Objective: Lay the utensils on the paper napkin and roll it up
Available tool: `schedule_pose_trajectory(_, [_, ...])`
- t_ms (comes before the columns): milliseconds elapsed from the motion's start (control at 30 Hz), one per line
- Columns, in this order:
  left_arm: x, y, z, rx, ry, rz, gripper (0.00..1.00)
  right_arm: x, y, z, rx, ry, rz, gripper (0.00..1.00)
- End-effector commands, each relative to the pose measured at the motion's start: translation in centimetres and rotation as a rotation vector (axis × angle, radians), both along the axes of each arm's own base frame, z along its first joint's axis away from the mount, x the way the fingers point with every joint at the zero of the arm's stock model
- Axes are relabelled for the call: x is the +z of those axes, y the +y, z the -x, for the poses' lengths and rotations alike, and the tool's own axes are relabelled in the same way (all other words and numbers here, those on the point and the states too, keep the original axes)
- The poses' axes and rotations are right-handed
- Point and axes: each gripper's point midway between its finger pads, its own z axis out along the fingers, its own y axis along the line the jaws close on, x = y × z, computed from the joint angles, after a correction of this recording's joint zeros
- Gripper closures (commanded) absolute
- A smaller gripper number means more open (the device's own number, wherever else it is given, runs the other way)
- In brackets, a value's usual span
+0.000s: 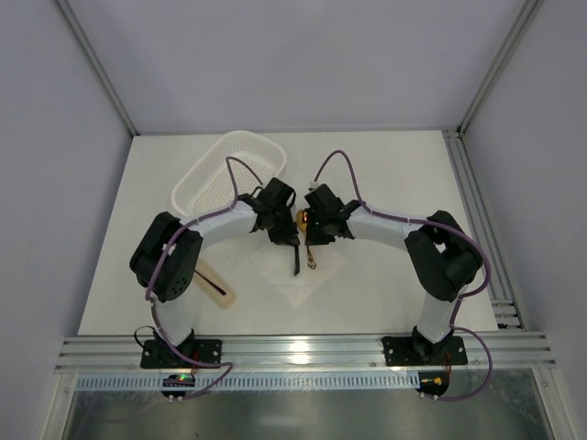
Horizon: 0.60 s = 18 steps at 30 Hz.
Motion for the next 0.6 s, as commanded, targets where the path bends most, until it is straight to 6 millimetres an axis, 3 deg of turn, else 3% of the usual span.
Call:
schedule_pose_trajectory(0, [2.1, -2.3, -1.5, -0.027, -0.065, 0.079, 1.0, 1.0, 1.0, -0.3, -0.017, -0.016, -0.062, 0.96])
schedule_pose_trajectory(567, [0.7, -2.2, -1.1, 0.003, -0.022, 0.047, 1.0, -0.1, 0.9, 0.2, -0.032, 0.023, -0.06, 0.85])
